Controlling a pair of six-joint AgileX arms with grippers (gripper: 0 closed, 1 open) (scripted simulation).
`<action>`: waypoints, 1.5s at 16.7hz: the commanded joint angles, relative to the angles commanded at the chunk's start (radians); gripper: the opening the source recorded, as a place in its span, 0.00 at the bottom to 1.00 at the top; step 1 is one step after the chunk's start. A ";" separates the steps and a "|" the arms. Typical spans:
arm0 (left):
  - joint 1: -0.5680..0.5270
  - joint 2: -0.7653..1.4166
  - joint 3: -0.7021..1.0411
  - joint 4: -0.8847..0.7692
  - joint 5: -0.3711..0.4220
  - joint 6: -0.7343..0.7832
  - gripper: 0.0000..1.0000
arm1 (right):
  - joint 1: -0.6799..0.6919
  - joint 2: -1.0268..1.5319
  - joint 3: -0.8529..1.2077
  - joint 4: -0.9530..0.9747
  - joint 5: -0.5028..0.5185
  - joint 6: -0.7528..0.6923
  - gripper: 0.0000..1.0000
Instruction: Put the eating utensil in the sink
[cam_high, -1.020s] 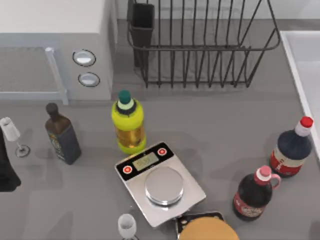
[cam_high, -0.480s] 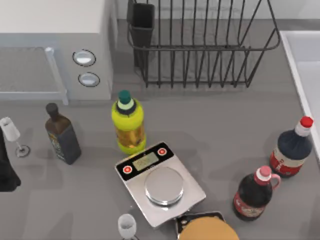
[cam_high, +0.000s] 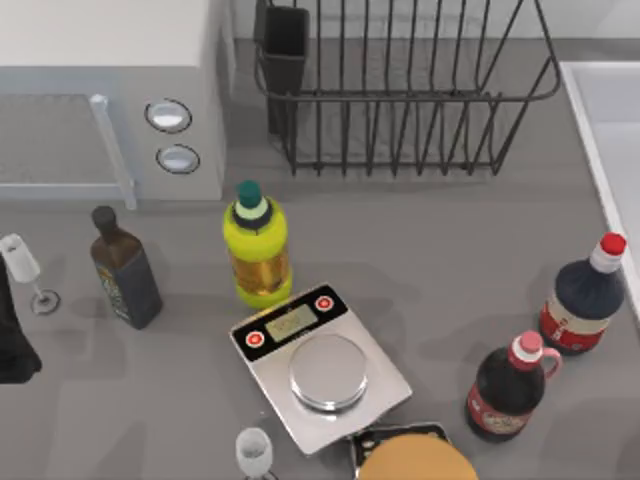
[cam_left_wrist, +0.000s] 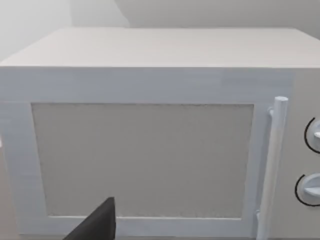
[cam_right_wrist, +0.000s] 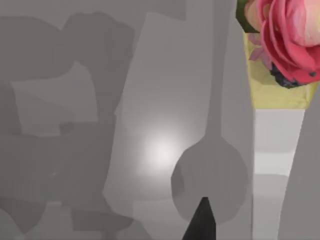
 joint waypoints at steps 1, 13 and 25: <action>0.000 0.000 0.000 0.000 0.000 0.000 1.00 | 0.000 -0.002 0.002 -0.002 0.000 0.000 0.00; 0.000 0.000 0.000 0.000 0.000 0.000 1.00 | 0.058 0.321 0.378 -0.138 0.006 0.056 0.00; 0.000 0.000 0.000 0.000 0.000 0.000 1.00 | 0.238 1.181 1.638 -0.496 0.020 0.248 0.00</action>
